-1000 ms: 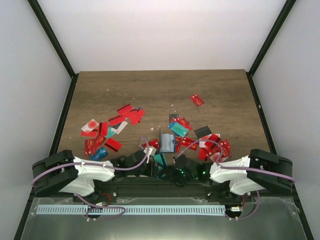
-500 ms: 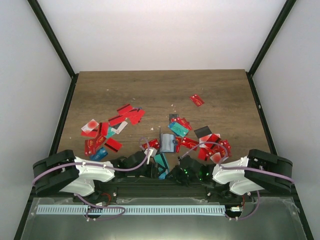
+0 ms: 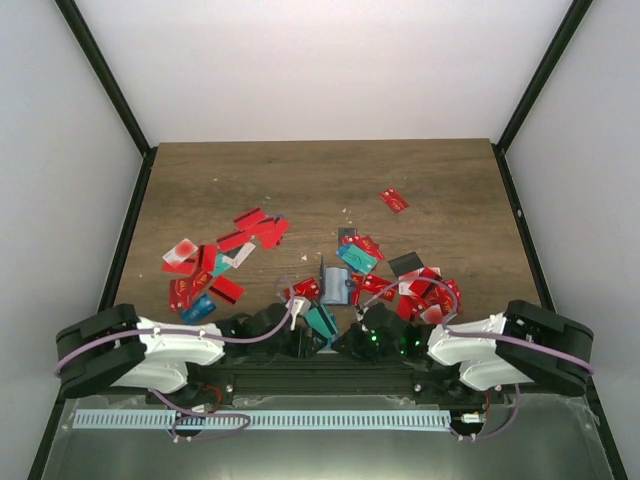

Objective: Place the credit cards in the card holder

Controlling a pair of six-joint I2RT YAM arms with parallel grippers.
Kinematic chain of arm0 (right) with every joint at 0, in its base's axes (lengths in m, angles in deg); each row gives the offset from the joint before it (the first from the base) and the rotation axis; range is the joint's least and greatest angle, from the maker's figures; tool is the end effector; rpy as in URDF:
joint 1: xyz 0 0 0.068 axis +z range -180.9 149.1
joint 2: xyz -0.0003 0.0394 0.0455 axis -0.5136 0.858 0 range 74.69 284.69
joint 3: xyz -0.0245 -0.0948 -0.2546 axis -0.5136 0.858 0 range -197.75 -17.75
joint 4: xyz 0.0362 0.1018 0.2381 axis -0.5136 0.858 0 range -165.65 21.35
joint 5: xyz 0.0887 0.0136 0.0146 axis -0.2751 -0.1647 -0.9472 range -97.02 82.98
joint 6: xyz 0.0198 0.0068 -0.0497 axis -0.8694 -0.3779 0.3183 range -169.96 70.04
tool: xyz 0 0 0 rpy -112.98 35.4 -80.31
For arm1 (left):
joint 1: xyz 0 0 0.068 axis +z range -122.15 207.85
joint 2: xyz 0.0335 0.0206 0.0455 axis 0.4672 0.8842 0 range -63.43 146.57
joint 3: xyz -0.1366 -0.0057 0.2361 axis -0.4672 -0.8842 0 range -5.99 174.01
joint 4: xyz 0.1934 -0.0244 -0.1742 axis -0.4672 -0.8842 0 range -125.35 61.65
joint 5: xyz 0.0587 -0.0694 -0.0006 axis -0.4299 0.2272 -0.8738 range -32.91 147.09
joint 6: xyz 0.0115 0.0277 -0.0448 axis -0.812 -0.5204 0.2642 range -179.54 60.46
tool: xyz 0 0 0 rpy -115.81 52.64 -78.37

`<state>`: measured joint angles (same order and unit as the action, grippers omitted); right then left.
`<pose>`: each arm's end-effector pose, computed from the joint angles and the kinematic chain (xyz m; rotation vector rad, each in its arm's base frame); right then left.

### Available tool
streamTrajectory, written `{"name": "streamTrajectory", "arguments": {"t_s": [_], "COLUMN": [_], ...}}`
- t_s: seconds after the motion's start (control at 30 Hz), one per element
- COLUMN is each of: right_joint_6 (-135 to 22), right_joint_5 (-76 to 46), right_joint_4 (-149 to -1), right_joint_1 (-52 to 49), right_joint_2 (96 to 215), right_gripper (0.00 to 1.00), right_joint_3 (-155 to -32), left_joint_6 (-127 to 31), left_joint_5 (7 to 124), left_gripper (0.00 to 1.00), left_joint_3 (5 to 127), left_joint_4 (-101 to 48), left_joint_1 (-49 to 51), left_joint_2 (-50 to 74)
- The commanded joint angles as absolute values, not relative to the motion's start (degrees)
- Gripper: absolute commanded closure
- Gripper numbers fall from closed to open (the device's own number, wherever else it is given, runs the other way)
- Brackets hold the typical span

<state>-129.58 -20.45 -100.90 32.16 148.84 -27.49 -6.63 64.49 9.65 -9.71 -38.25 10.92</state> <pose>0.0796 0.1750 0.1038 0.2440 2.7480 1.3440 0.0811 -0.1947 0.1191 0.3735 2.5540 -1.1196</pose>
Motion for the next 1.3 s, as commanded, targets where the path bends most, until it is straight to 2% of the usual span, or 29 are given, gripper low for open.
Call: {"name": "streamTrajectory", "arguments": {"t_s": [0.0,0.17,0.37,0.6,0.9,1.1,1.27], "right_joint_6": [-125.1,-119.6,-116.2,-108.8,-101.6,-101.8,-103.2], "right_joint_5": [-20.5,-23.0,-25.3,-16.6,-26.5,-39.8,-45.5], "right_joint_4": [-88.9,-74.5,-64.6,-53.3,-68.8,-82.3,-90.8], "right_joint_1": [31.7,31.7,31.7,28.7,16.2,9.0,6.5], "right_joint_2": [145.4,138.9,131.3,126.4,122.2,123.6,124.4], "right_gripper": [0.99,0.99,0.99,0.99,0.99,0.99,0.99], "right_joint_3": [-29.9,-34.7,-38.4,-48.8,-49.7,-49.1,-49.0], "left_joint_6": [-6.3,-6.7,-7.5,-10.3,-15.4,-14.6,-12.7], "left_joint_5": [61.7,55.9,52.1,50.8,58.5,74.3,83.6], "left_gripper": [0.39,0.37,0.35,0.34,0.34,0.35,0.39], "left_joint_3": [11.3,15.5,20.2,23.8,29.3,29.6,30.2], "left_joint_4": [-21.1,-32.8,-41.6,-44.0,-36.8,-24.1,-16.3], "left_joint_1": [-38.6,-38.0,-37.2,-35.2,-27.8,-18.1,-12.9], "left_joint_2": [5.5,-3.3,-12.1,-15.7,-14.6,-11.9,-8.9]}}
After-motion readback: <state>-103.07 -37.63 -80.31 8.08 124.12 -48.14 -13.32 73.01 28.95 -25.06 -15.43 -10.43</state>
